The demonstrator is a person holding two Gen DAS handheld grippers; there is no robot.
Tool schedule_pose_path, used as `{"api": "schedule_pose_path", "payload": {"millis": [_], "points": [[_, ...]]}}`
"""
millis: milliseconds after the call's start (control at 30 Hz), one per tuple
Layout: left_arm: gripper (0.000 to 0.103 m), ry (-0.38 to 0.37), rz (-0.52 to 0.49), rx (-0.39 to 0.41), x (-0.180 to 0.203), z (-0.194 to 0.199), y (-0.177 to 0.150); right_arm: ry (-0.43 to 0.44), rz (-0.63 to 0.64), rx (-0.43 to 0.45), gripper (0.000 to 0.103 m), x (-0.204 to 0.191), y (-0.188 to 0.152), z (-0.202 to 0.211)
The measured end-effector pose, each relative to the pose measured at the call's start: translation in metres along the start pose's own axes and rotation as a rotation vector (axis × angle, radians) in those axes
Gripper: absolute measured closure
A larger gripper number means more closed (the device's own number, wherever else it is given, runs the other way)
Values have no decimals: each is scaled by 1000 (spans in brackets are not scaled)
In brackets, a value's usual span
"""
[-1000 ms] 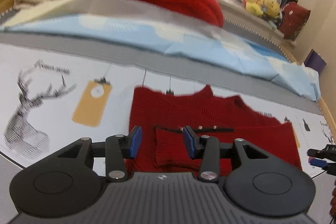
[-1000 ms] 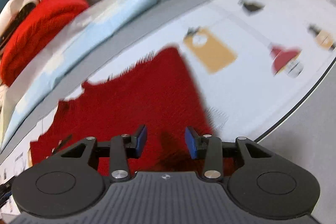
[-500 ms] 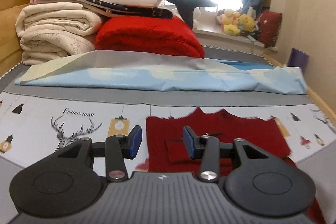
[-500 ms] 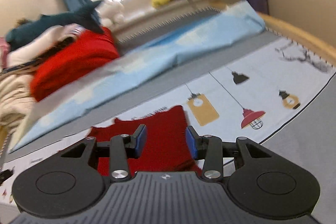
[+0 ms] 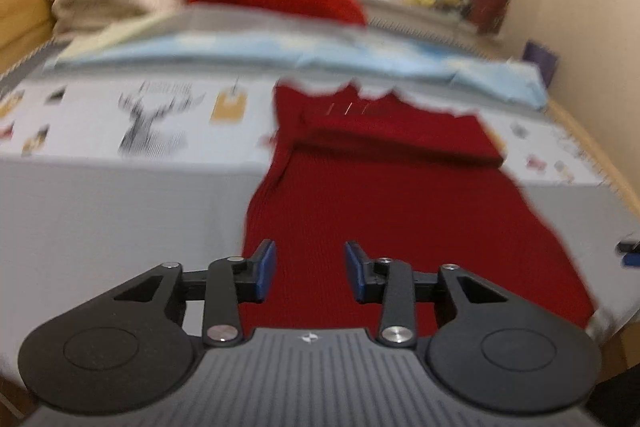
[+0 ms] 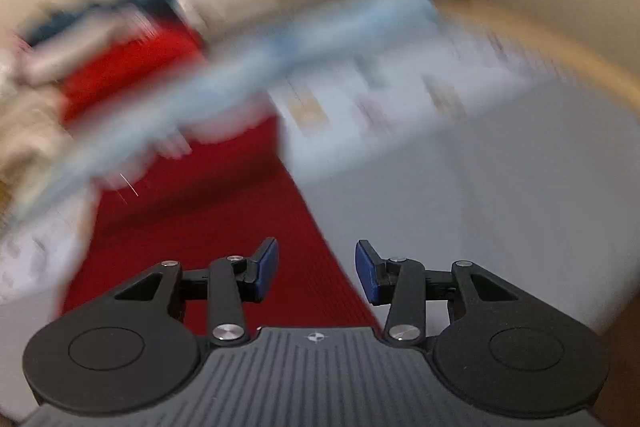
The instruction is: Fold small clothes
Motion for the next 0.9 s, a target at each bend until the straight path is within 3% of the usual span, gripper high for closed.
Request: {"api": "schedule_pose_path", "payload": {"millis": [67,133,300,467,733,900], "points": [[63,28,31,-79,-9,-15,-17,30,-43,-26,59,10,-3,-5],[64,38,73,-131,-15,-26,-29,-21,-29,-34,59,17,-3,-10],[63,86,68,-183,-26,-36,-41,-22,-93,-96,58,27,-7,-28],[63,102,113,-249,-41,-45,-49,-50,-38,-160,59,10,-21,-48],[63,109,227,-367,-68,-63,-64,-178,-47,-221,58,23,-31,-71],[63,98,192,-394,-64,-68,-69,-188,-45,-266,58,25,-40,-82]]}}
Point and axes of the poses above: each gripper's, at about its wrist camera, not at the fingertips, and z roughly against the way its jaws point, x to its right, y to its top, the point moved 4 cm from there along -z, roughly the way its jaws point, and after that the axes turned 4 degrees about y, right-handed, at the moved point
